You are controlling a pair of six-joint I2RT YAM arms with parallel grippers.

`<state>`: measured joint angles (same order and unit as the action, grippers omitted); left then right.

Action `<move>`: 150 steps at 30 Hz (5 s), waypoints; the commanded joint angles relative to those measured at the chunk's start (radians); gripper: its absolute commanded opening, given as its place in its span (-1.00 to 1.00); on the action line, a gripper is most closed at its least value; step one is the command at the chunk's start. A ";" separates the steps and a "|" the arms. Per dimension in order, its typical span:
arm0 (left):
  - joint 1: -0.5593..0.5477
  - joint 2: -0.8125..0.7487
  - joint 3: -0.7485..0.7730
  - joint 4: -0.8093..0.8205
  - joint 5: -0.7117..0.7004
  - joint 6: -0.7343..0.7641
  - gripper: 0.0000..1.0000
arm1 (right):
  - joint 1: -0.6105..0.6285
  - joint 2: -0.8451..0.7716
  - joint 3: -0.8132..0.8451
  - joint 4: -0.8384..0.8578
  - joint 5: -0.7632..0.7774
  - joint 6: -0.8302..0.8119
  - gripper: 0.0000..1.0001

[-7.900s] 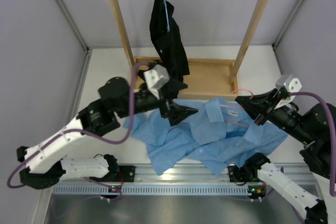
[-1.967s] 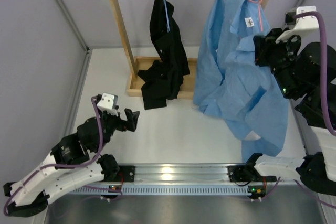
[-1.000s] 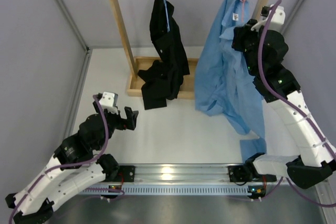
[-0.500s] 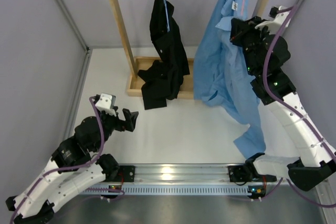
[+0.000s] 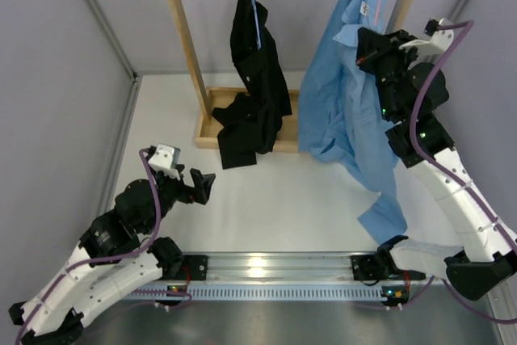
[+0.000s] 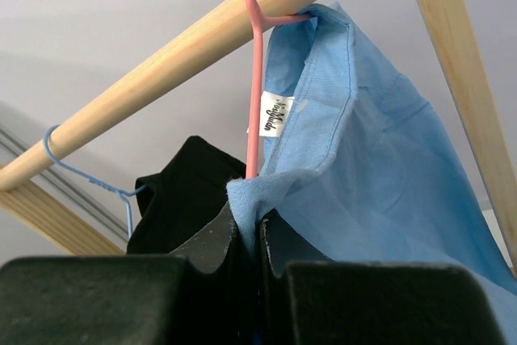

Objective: Place the shirt on the hanger

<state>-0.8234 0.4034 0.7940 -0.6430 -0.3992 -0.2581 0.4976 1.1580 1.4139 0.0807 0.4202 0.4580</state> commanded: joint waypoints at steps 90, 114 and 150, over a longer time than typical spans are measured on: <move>0.406 -0.003 0.004 0.034 -0.185 -0.052 0.96 | 0.022 -0.715 -0.382 -0.835 0.043 -0.298 0.99; 0.408 0.071 -0.075 0.080 0.118 -0.030 0.96 | 0.024 -0.824 -0.538 -0.854 0.187 -0.249 0.99; 0.408 0.074 -0.087 0.086 0.106 -0.055 0.96 | 0.024 -0.862 -0.607 -0.826 0.221 -0.214 0.99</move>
<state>-0.4210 0.4759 0.7136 -0.6201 -0.2924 -0.3088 0.5270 0.2955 0.8181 -0.7902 0.6250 0.2314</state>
